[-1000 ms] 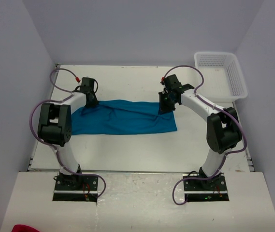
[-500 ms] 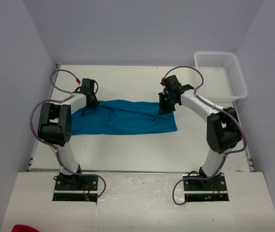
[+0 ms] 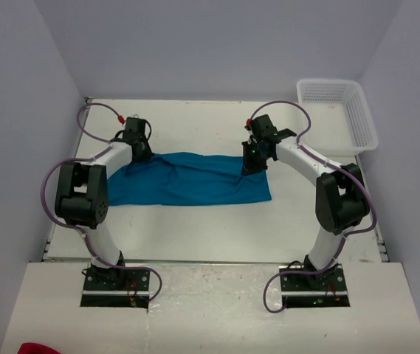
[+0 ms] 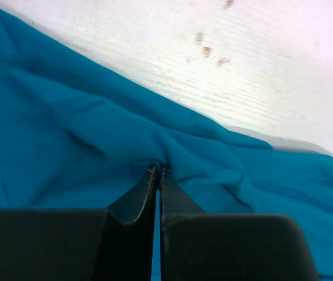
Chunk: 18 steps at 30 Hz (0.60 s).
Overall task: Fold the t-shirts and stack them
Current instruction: Fold the other side of the tshirt into a rectangle
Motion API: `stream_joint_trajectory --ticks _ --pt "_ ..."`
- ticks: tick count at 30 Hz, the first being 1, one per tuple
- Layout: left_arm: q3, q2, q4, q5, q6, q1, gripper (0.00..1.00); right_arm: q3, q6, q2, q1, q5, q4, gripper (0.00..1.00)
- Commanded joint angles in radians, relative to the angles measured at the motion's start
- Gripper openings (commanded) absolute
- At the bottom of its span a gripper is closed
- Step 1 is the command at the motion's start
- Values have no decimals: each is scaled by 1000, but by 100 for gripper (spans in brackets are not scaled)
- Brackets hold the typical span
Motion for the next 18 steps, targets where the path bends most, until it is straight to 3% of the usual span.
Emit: stream_joint_trajectory --ticks 1,9,18 --pt "29 -111 -30 -19 -8 -49 0 18 -1 -8 6 16 12 14" --pt "-23 -185 -85 -90 -57 -144 0 15 -1 -14 6 25 3 14" --pt "-259 -335 -84 -167 -192 -210 0 4 -8 -28 6 30 -3 14"
